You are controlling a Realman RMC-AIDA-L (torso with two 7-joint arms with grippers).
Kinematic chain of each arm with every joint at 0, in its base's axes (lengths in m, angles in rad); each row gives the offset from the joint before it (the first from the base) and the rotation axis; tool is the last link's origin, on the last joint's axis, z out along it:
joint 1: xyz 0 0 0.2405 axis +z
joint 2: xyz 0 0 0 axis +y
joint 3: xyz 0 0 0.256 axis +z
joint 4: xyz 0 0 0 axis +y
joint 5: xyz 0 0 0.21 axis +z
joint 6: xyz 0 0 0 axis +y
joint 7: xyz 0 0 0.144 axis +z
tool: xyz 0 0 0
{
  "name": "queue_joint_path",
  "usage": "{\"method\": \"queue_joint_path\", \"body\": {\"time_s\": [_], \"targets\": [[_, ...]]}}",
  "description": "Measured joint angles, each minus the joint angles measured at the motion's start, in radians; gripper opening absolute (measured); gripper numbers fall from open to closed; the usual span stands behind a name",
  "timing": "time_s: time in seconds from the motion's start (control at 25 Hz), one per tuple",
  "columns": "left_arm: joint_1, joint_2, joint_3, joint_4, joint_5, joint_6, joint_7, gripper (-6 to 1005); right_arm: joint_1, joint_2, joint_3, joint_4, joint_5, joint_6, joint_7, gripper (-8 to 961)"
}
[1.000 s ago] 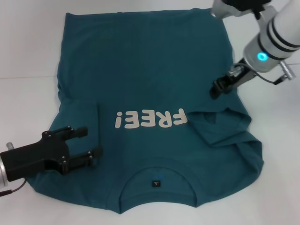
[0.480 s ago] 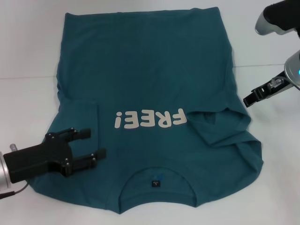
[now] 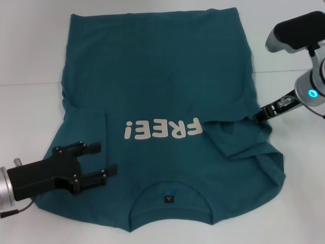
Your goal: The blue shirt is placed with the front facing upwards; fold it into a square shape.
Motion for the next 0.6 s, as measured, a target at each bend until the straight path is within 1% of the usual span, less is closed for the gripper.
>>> {"method": "queue_joint_path", "body": {"time_s": [0.16,0.4,0.6], "targets": [[0.001,0.000,0.000,0.000,0.000,0.000,0.000,765,0.006,0.001,-0.014,0.036,-0.001,0.037,-0.001,675],[0.002,-0.003,0.000,0.000,0.000,-0.001,0.001,765,0.008,-0.011,-0.021,0.079,-0.001,0.082,0.001,632],[0.000,-0.003,0.000,0.000,0.000,-0.002,0.001,765,0.011,-0.011,-0.024,0.094,-0.001,0.108,0.001,596]]}}
